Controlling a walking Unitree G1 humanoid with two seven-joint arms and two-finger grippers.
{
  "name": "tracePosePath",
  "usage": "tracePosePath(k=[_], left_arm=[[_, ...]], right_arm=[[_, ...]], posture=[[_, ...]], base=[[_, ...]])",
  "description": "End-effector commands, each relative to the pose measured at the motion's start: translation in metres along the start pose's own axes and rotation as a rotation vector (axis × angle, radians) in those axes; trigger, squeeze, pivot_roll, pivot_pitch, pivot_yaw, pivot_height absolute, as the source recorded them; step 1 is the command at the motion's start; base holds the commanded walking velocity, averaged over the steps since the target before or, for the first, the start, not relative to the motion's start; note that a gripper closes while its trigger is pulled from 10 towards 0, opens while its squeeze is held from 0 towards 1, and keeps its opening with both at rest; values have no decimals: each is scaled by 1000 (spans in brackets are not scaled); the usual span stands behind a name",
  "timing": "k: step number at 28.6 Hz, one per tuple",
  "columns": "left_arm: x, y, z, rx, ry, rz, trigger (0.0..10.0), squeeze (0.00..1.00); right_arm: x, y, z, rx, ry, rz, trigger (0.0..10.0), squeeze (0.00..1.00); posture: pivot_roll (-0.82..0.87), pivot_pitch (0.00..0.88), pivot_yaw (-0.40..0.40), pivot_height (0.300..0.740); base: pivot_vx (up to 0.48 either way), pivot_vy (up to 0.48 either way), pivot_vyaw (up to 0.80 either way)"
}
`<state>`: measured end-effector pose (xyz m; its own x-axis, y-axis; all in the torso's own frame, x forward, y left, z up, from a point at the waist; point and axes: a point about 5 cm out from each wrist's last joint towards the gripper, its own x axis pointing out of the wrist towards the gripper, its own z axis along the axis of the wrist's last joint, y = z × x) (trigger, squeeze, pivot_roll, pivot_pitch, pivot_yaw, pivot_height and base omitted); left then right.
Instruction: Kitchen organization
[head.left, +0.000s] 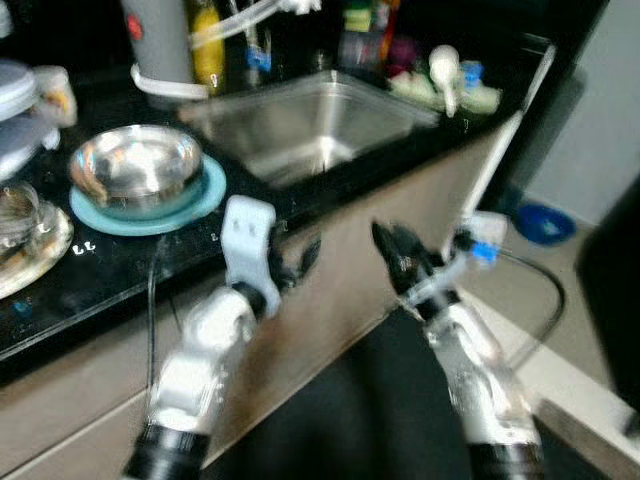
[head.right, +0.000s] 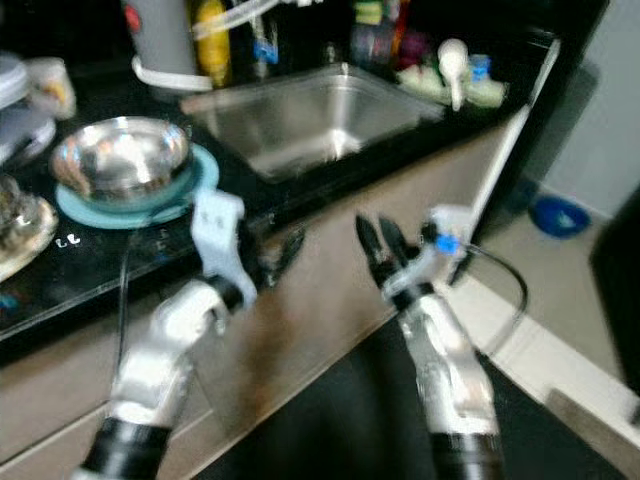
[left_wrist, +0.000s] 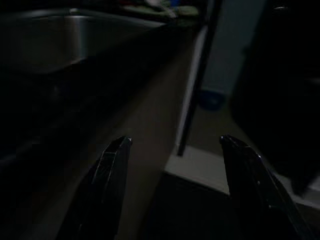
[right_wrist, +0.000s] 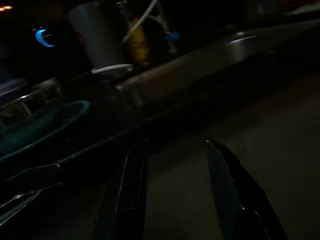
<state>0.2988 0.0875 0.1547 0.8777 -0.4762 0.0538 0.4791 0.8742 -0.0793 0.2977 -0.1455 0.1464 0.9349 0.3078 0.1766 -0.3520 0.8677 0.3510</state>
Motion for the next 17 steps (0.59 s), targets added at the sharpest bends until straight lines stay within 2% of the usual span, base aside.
tracePosePath(k=[1,3,4,8,12,17], left_arm=[[-2,2,-8,8,23,5,10000,0],[-3,4,-12,4,33,10,10000,0],[-7,7,-23,18,62,-5,10000,0],[-13,12,-33,24,90,-12,10000,0],[-31,30,-53,3,151,109,10000,0],[-45,35,-68,16,206,192,10000,0]], right_arm=[[-2,-3,-6,-2,12,-26,10000,0],[-3,-4,-8,2,19,-30,10000,0],[-8,-7,-17,-8,51,-40,10000,0],[-14,-12,-28,-28,96,-65,10000,0],[-32,-26,-48,-70,184,-151,10000,0],[-48,-32,-57,-98,216,-227,10000,0]], posture=[[94,0,-99,740],[94,0,-99,740],[90,0,-98,740],[88,0,-99,740],[85,0,-100,740],[78,0,-98,740]], base=[[-296,0,0],[-251,0,0],[0,0,0],[0,0,0],[0,0,0],[0,0,0]])
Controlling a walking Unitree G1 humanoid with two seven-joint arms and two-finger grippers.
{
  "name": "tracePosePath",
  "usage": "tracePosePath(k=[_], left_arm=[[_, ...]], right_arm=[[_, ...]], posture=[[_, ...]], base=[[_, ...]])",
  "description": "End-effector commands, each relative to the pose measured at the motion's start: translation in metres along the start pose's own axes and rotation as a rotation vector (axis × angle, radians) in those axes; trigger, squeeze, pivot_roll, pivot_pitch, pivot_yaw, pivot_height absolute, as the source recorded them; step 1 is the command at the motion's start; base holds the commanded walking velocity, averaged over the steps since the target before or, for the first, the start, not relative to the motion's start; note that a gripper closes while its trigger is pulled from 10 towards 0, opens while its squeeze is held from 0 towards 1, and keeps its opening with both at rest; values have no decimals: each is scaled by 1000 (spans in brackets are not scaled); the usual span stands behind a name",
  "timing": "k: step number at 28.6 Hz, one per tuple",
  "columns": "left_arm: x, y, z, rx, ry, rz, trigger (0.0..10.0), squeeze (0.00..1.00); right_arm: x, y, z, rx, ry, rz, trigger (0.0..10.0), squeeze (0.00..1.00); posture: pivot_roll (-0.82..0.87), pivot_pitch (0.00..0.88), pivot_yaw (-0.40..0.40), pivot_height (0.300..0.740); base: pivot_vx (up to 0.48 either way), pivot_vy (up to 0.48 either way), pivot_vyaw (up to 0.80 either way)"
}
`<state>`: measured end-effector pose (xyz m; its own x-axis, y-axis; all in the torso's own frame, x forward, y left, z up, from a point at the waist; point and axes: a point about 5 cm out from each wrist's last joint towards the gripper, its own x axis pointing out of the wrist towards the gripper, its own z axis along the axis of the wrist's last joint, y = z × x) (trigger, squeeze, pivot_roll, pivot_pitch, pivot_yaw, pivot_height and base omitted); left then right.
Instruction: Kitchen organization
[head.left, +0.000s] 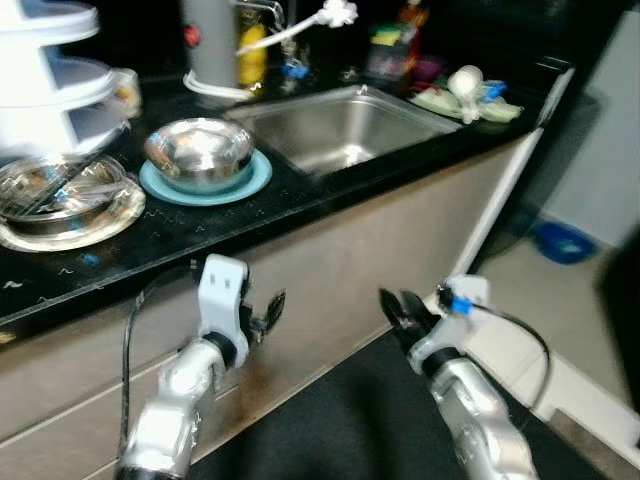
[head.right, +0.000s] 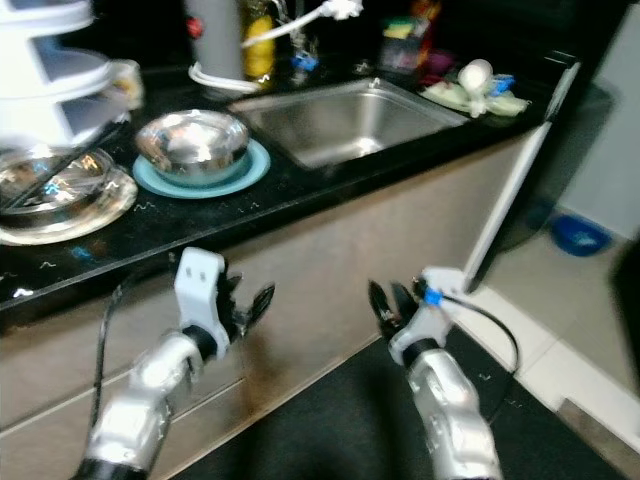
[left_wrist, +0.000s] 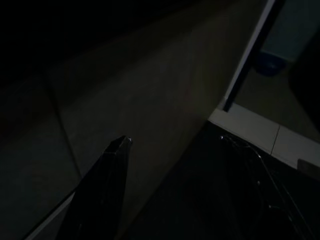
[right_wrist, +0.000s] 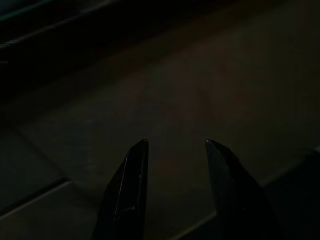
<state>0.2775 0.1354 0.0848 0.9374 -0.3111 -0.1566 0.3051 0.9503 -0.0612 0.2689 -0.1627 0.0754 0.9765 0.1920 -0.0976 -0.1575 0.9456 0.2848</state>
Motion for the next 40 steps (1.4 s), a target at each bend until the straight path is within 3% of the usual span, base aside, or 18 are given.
tracePosePath(k=[1,5,14,23,26,30,33,40], left_arm=[[-1,-1,-7,19,25,13,10000,0],[1,-3,-17,35,52,2,10000,0],[0,3,-23,9,71,3,10000,0],[-7,-3,-31,-1,73,9,10000,0],[-7,-1,-31,1,69,18,10000,0],[-1,6,-22,-51,30,58,10000,0],[3,2,-18,-46,17,43,10000,0],[-1,-1,-10,47,-12,32,10000,0]], right_arm=[[-3,-5,-1,-22,-6,-41,10000,0],[-6,-12,-4,-59,0,-99,10000,0],[-12,-14,-7,-81,11,-105,10000,0],[-14,-16,-7,-127,19,-58,10000,0],[-11,-18,-2,-137,15,-42,10000,0],[2,-27,18,-229,-23,-23,10000,0],[2,-30,18,-219,-27,-23,10000,0],[-4,-8,10,-114,-23,170,10000,0]], posture=[[78,0,-98,740],[70,0,-99,740],[60,0,-93,740],[94,0,-132,740],[107,0,-148,740],[71,0,-149,740],[69,0,-156,740],[74,0,-134,740]], base=[[0,0,0],[0,0,0],[0,0,789],[0,0,780],[0,0,775],[0,0,775],[0,0,775],[0,0,770]])
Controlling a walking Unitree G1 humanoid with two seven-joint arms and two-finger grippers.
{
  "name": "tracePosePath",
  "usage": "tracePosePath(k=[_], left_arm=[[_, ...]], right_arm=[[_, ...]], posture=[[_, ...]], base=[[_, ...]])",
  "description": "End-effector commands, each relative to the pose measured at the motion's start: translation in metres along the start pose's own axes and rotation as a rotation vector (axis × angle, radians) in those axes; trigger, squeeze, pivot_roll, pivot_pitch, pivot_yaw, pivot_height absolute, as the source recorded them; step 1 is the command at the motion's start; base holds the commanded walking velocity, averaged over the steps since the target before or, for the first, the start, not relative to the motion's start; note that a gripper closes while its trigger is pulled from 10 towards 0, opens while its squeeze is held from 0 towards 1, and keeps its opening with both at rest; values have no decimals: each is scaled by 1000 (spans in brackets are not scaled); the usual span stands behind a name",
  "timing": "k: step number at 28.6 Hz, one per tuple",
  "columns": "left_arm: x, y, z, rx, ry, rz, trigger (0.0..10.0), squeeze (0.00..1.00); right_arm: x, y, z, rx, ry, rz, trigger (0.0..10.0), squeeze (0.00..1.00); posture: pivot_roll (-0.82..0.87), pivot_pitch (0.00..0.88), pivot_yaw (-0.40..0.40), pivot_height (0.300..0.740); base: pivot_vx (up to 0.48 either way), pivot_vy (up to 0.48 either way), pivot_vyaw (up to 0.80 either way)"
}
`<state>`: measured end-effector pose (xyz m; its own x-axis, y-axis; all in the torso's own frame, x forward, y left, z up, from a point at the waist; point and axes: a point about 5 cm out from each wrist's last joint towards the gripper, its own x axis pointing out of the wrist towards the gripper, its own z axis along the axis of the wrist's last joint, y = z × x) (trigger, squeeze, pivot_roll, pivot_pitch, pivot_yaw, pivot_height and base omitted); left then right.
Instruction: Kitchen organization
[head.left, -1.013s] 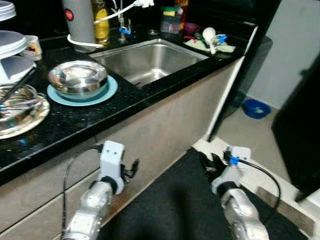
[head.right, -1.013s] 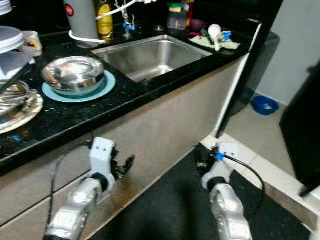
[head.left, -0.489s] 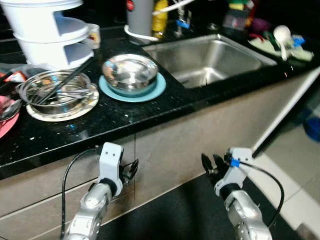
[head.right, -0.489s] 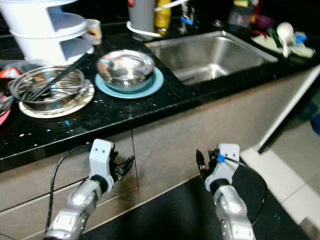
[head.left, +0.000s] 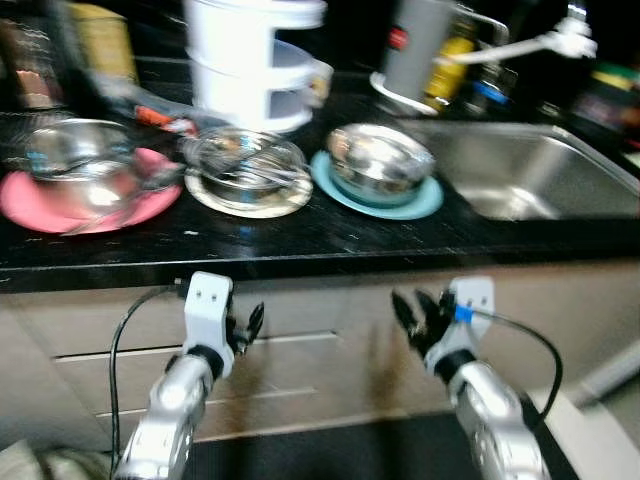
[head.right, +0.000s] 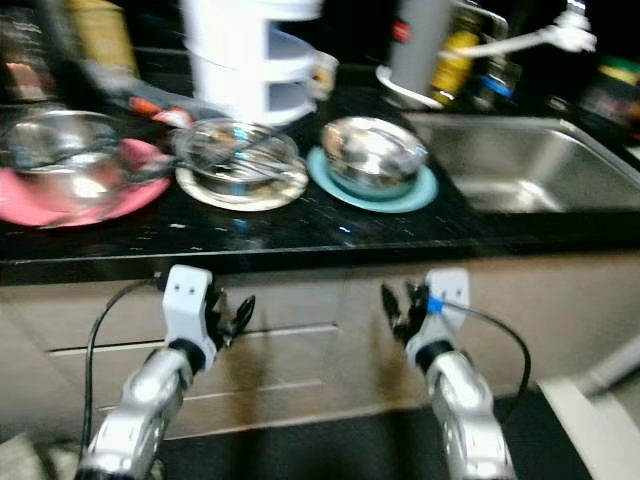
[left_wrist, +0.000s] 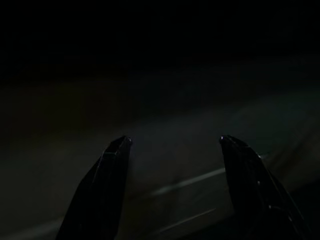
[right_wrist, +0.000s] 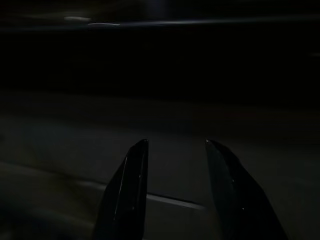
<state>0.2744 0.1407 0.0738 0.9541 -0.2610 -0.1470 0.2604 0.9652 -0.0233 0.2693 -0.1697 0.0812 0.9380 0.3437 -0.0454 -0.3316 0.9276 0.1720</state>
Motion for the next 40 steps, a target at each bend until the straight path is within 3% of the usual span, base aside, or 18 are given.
tracePosePath(k=[1,3,5,8,11,12,16,18,22,23,24,25,28,40], left_arm=[[2,-7,3,18,1,-50,10000,0],[2,-7,3,18,1,-50,10000,0],[2,-16,7,1,-4,-168,10000,0],[-5,-18,10,-133,6,-295,10000,0],[-9,-23,10,-100,12,-347,10000,0],[-9,-24,11,-85,9,-355,10000,0],[-6,-27,14,-21,-2,-361,10000,0],[-6,-26,14,-23,-3,-360,10000,0],[-6,-23,15,-50,4,-361,10000,0],[-4,-23,16,-65,-1,-365,10000,0],[-4,-23,17,-72,-5,-369,10000,0],[-3,-24,17,-85,-10,-379,10000,0],[-2,-26,17,-121,-21,-399,10000,0],[2,-31,19,-135,-29,-440,10000,0]], right_arm=[[-3,-1,4,26,-17,16,10000,0],[-3,-1,4,26,-17,16,10000,0],[-6,0,11,66,-51,52,10000,0],[-14,-1,19,153,-90,96,10000,0],[-13,3,6,161,-51,91,10000,0],[-10,5,11,216,-86,95,10000,0],[0,12,12,171,-55,152,10000,0],[-3,10,17,225,-90,157,10000,0],[-5,11,20,224,-105,185,10000,0],[-4,12,21,240,-117,208,10000,63],[-4,12,22,242,-121,212,10000,651],[-3,12,22,245,-122,219,10000,1000],[-2,10,21,255,-117,219,10000,1000],[-2,7,23,291,-141,261,10000,1000]], posture=[[72,0,-120,740],[72,0,-120,740],[73,0,-108,740],[69,0,-81,740],[73,0,-80,740],[84,6,-83,740],[102,24,-88,740],[109,30,-96,740],[105,21,-99,740],[108,14,-103,740],[108,14,-103,740],[110,11,-104,740],[109,5,-108,740],[107,0,-111,740]], base=[[0,0,769],[0,0,769],[0,0,766],[0,0,254],[0,0,0],[0,0,0],[0,0,0],[0,0,0],[0,0,0],[0,0,0],[0,0,0],[0,0,0],[0,0,0],[0,0,0]])
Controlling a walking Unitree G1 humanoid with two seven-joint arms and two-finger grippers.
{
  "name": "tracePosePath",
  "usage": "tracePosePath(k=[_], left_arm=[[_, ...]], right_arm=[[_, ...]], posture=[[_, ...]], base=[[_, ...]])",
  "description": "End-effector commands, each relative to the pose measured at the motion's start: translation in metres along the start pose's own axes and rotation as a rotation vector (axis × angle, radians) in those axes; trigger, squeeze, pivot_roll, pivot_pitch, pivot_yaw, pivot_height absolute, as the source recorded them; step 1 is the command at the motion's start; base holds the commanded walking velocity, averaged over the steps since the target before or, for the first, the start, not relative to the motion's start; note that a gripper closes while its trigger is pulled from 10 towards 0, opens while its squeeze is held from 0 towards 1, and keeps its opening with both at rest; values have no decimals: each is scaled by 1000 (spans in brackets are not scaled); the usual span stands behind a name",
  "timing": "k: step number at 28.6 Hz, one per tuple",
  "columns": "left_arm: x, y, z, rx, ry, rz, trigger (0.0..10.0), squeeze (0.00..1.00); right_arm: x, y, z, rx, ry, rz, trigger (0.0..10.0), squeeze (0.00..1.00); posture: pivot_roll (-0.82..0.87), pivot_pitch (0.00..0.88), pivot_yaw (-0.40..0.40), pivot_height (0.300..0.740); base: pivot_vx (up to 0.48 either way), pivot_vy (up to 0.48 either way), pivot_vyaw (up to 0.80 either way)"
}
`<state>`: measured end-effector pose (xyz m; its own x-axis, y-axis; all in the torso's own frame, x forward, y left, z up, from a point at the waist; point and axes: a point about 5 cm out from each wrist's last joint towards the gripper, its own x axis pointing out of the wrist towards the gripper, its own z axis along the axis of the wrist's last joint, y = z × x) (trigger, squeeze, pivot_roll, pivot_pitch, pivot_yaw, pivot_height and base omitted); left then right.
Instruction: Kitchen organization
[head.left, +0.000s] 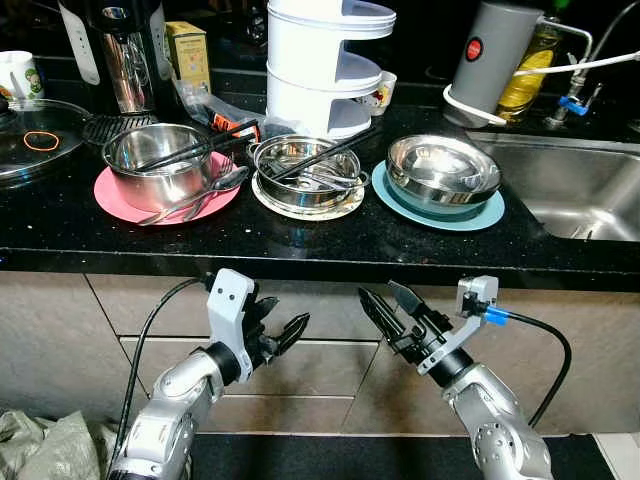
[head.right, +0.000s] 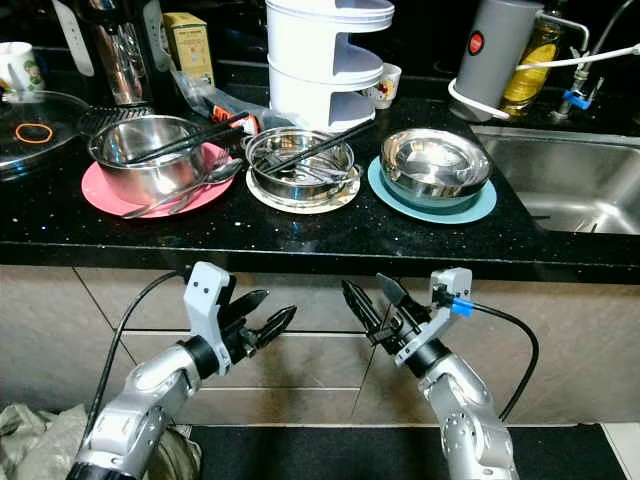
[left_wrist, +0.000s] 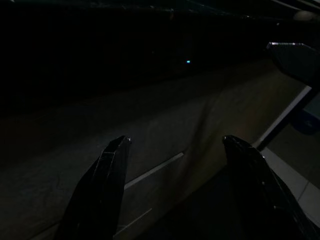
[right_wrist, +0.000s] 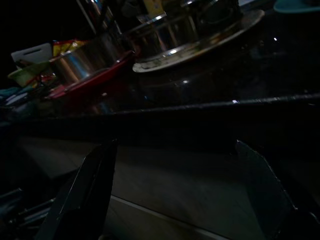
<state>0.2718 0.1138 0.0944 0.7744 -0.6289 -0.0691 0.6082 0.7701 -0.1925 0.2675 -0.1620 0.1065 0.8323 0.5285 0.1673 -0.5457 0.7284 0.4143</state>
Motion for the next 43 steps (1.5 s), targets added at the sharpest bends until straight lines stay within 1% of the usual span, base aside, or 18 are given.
tracePosePath(k=[1,3,4,7,11,18,21,23,26,30,43], left_arm=[[2,-3,-2,-13,2,-20,10000,0],[3,-4,-2,-19,-2,-34,10000,0],[4,-5,-2,-18,-2,-47,10000,0],[4,-8,-1,-11,-2,-71,10000,0],[4,-7,-1,-12,-5,-68,10000,0],[6,-6,-1,-16,-3,-63,10000,0],[7,-6,-1,-17,-3,-63,10000,0],[7,-5,-1,-20,-4,-62,10000,0],[7,-5,-1,-22,-6,-61,10000,0],[7,-4,1,-40,-28,-56,10000,0],[8,-4,2,-35,-32,-57,10000,0]], right_arm=[[-3,-5,1,18,-6,-9,10000,1000],[-3,-5,3,38,-15,-1,10000,1000],[-4,-6,3,50,-20,0,10000,0],[-4,-8,5,64,-30,-3,10000,0],[-3,-9,5,68,-36,-4,10000,0],[-2,-10,5,49,-19,-24,10000,0],[-2,-9,5,33,-17,-6,10000,0],[-1,-7,5,8,-15,2,10000,0],[-1,-6,5,-3,-10,0,10000,0],[0,-7,4,1,-2,-6,10000,0],[0,-8,6,-9,-7,3,10000,0]], posture=[[107,0,-111,740],[108,0,-113,740],[107,1,-113,740],[106,1,-111,740],[107,1,-111,740],[101,1,-107,740],[100,3,-107,740],[101,3,-108,740],[101,3,-108,740],[99,2,-109,740],[106,0,-115,740]], base=[[0,0,0],[0,0,0],[0,0,0],[0,0,0],[0,0,0],[0,-310,0],[0,-339,0],[0,-337,794],[0,-334,788],[0,0,327],[0,0,0]])
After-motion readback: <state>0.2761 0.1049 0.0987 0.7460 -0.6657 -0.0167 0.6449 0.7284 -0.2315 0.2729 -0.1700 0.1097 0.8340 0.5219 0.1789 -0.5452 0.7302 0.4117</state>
